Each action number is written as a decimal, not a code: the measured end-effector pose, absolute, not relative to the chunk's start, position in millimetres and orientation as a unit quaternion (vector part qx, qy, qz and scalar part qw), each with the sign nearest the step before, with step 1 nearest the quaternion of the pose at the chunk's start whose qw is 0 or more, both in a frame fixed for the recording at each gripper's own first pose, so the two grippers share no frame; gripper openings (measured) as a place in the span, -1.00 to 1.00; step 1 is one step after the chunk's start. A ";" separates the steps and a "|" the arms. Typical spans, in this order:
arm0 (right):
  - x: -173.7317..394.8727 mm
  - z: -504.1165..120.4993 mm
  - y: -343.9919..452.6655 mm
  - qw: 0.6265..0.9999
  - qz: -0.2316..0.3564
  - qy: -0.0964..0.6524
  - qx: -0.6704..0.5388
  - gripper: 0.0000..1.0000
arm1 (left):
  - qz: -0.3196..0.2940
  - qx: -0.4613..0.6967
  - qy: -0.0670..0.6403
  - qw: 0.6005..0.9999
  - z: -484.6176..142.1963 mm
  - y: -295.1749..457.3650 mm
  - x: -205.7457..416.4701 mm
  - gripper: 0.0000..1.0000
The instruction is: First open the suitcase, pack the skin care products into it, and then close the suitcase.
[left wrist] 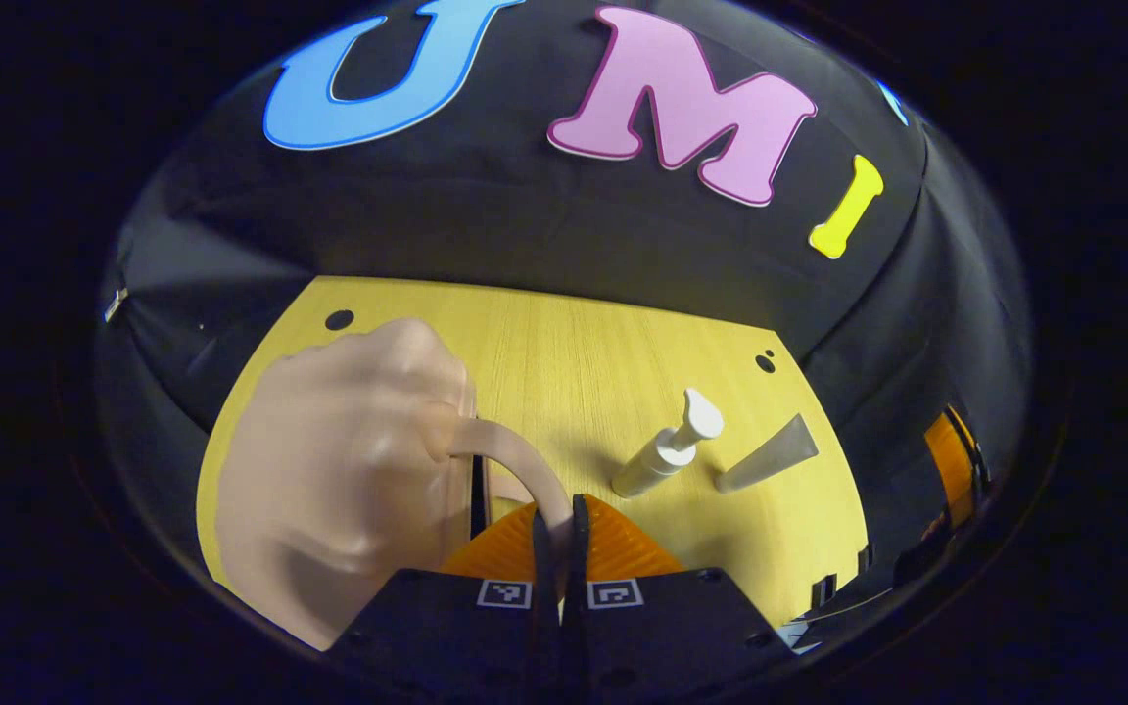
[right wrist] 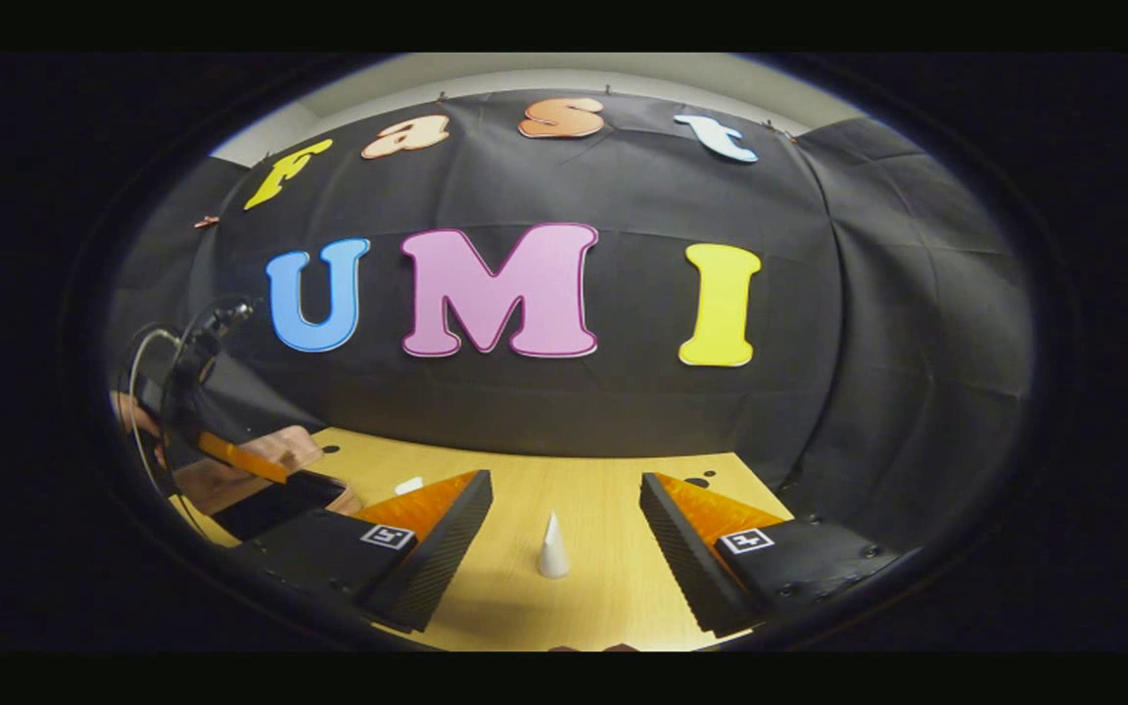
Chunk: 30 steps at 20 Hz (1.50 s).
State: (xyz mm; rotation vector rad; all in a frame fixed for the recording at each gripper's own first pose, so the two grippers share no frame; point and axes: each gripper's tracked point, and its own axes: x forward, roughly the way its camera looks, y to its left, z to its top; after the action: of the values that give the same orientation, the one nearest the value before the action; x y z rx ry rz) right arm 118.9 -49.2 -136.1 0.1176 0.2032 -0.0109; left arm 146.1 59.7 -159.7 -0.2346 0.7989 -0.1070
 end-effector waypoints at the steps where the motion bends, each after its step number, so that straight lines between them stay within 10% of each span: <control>1: 119.9 -131.8 -44.9 0.994 -0.003 0.098 0.056 0.93 | -0.050 -0.120 0.380 0.916 -139.7 76.9 144.1 -0.87; 10: 117.5 -91.9 13.1 0.996 0.006 0.078 0.042 0.93 | 0.053 -0.144 0.329 0.932 -65.3 324.4 102.5 -0.88; 17: 79.3 -73.0 48.1 0.992 -0.040 0.116 0.035 0.93 | 0.136 -0.165 0.362 0.908 -189.7 550.1 86.5 -0.96; 25: 32.8 -70.0 73.5 0.984 -0.091 0.148 -0.030 0.89 | 0.141 -0.197 0.425 0.872 -347.9 615.8 84.2 -0.85; 28: 30.3 -69.3 75.1 0.983 -0.101 0.149 -0.033 0.94 | 0.146 -0.169 0.424 0.878 -336.3 623.0 76.4 -0.54; 30: 31.3 -72.6 73.6 0.983 -0.105 0.148 -0.030 0.94 | 0.109 -0.133 0.378 0.910 -301.0 612.0 77.9 0.18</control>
State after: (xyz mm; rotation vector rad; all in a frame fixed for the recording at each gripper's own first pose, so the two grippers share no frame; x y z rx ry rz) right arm 31.3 73.6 -72.6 -0.0604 0.2978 -0.2109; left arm 77.9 612.0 -301.0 -0.2741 0.7803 0.2255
